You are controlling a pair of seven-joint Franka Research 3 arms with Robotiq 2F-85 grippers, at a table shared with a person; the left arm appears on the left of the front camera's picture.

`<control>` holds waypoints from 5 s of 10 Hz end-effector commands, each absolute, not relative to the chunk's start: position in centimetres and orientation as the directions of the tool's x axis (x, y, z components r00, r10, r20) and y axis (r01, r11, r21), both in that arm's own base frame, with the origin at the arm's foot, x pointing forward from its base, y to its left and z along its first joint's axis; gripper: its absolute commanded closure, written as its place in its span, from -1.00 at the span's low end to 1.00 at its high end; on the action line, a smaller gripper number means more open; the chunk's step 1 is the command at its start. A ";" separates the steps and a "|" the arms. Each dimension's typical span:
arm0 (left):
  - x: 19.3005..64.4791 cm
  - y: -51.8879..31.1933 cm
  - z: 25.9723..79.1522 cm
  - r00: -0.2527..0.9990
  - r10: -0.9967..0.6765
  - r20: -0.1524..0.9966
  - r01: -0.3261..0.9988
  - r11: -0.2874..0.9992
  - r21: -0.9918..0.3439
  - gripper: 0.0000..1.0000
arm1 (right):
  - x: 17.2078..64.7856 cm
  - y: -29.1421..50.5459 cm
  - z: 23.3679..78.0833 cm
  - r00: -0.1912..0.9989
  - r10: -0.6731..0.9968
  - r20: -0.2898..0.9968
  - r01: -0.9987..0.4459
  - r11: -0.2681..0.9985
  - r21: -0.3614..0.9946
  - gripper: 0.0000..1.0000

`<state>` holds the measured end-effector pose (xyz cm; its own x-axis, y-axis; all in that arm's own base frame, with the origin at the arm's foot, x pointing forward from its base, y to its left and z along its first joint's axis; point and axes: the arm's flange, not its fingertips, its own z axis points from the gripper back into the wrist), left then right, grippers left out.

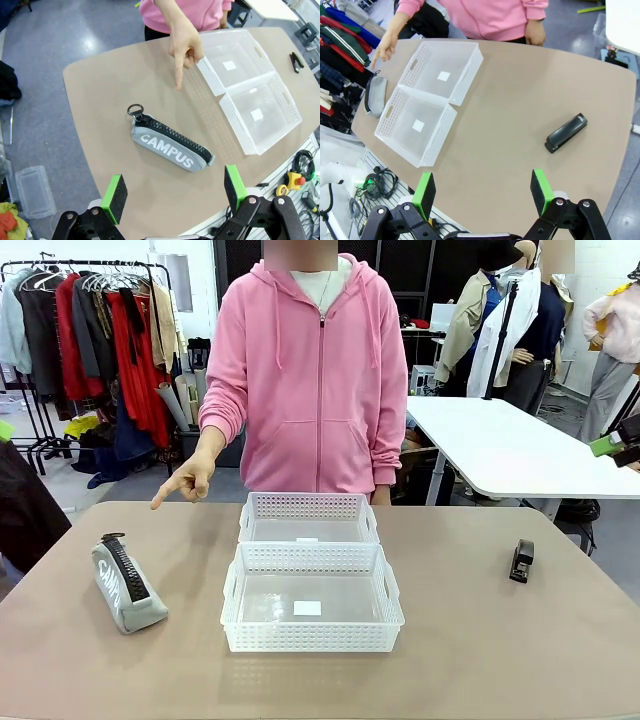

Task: Distribute items into two baskets.
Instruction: Pick up the Pencil pouch that the person points to.

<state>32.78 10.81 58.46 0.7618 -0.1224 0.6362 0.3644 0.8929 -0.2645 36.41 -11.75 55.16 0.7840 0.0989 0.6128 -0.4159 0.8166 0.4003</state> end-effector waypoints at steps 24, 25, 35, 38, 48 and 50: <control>47.2 -2.6 42.5 0.823 0.564 0.060 -0.554 0.823 -0.127 -1.00 | 36.5 -11.6 55.3 0.777 0.092 0.622 -0.424 0.808 0.410 -1.00; 47.4 -2.4 41.4 0.820 0.570 0.056 -0.559 0.818 -0.134 -1.00 | 36.5 -11.6 55.3 0.777 0.092 0.622 -0.424 0.808 0.410 -1.00; 47.5 -3.4 34.2 0.823 0.569 0.000 -0.564 0.815 -0.135 -1.00 | 36.5 -11.6 55.3 0.777 0.092 0.622 -0.424 0.808 0.410 -1.00; 47.5 -3.2 34.3 0.858 0.514 0.007 -0.507 0.849 -0.150 -0.06 | 36.5 -11.6 55.3 0.777 0.092 0.622 -0.424 0.808 0.410 -1.00; 47.6 -3.2 34.6 0.860 0.511 -0.021 -0.508 0.850 -0.138 1.00 | 36.5 -11.6 55.3 0.777 0.092 0.622 -0.424 0.808 0.410 -1.00; 47.6 -3.2 34.6 0.860 0.511 -0.021 -0.508 0.850 -0.138 1.00 | 36.5 -11.6 55.3 0.777 0.092 0.622 -0.424 0.808 0.410 -1.00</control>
